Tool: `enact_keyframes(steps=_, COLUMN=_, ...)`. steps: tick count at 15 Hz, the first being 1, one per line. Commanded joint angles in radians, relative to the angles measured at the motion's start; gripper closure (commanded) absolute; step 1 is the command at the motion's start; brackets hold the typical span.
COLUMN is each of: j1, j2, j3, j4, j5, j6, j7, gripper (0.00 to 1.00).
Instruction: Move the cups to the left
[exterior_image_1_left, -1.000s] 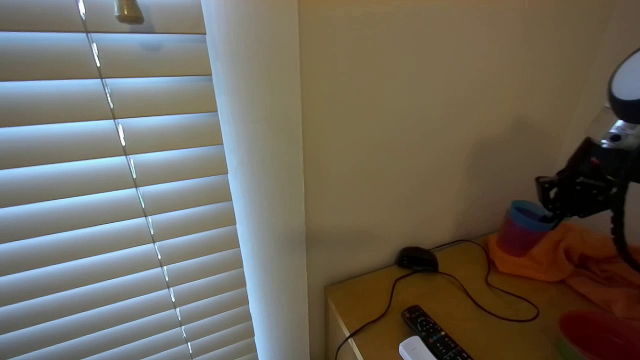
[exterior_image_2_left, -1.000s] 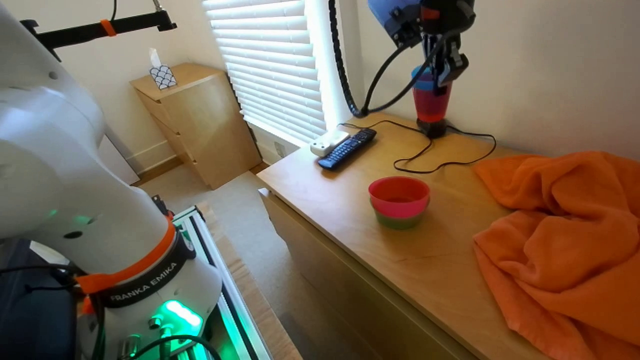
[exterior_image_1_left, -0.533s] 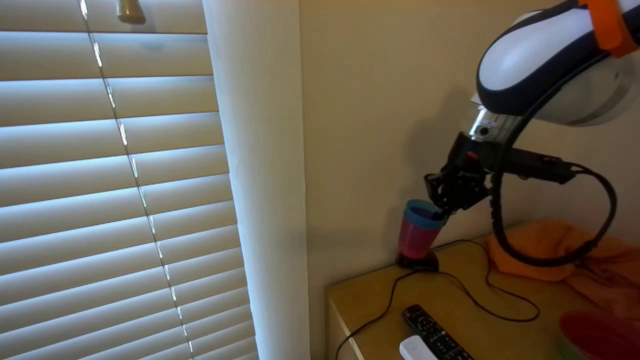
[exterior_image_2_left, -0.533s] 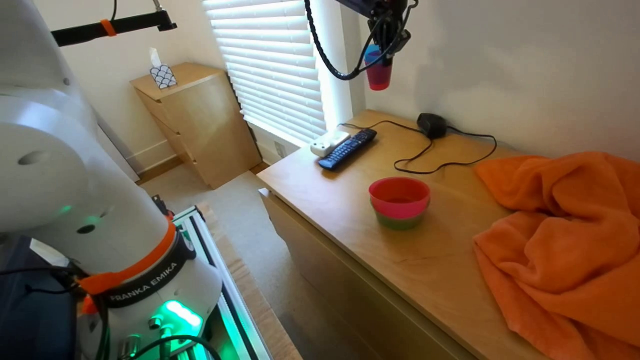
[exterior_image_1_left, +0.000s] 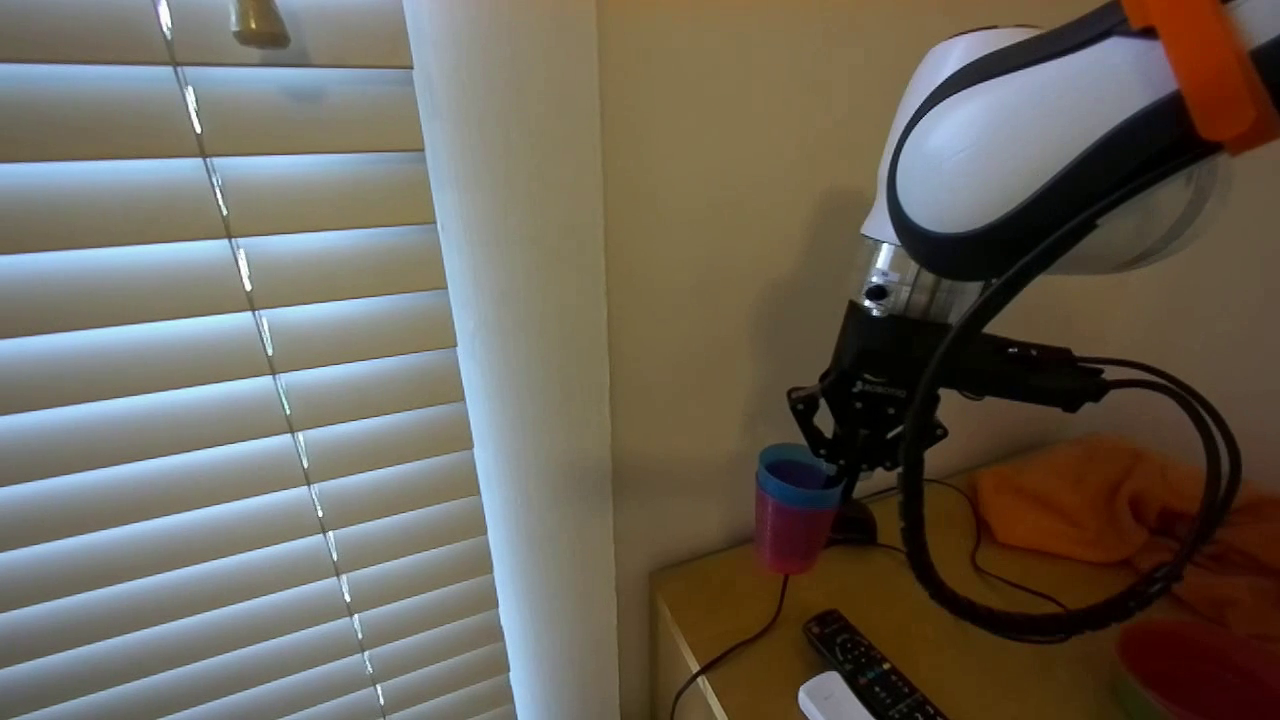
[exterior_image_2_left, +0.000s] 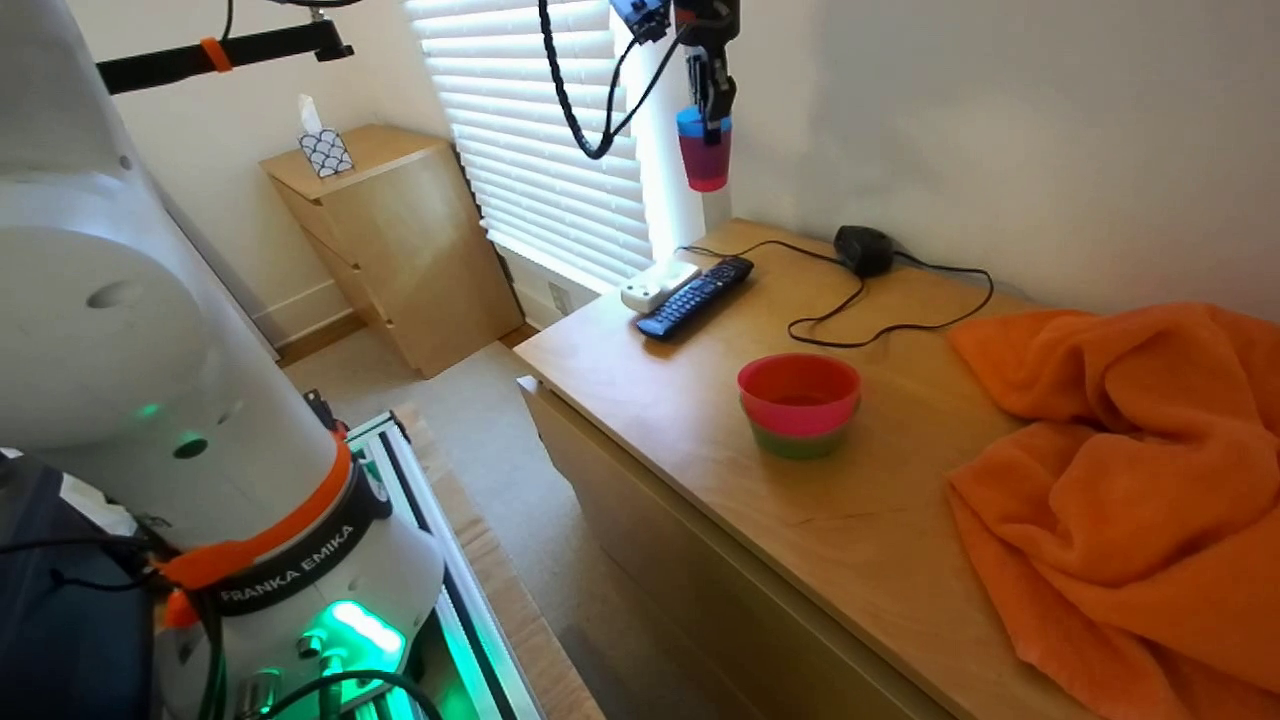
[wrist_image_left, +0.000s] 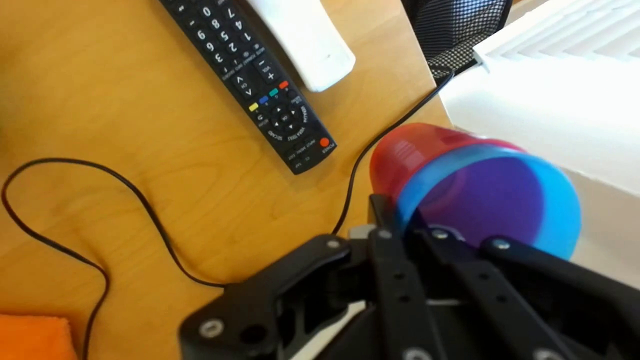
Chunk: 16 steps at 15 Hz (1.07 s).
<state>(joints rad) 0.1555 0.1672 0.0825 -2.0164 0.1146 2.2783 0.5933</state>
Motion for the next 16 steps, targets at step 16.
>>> enact_keyframes(steps=16, j1=0.029, j2=0.237, j3=0.029, j4=0.092, j5=0.044, j6=0.360, j7=-0.029, gripper=0.98)
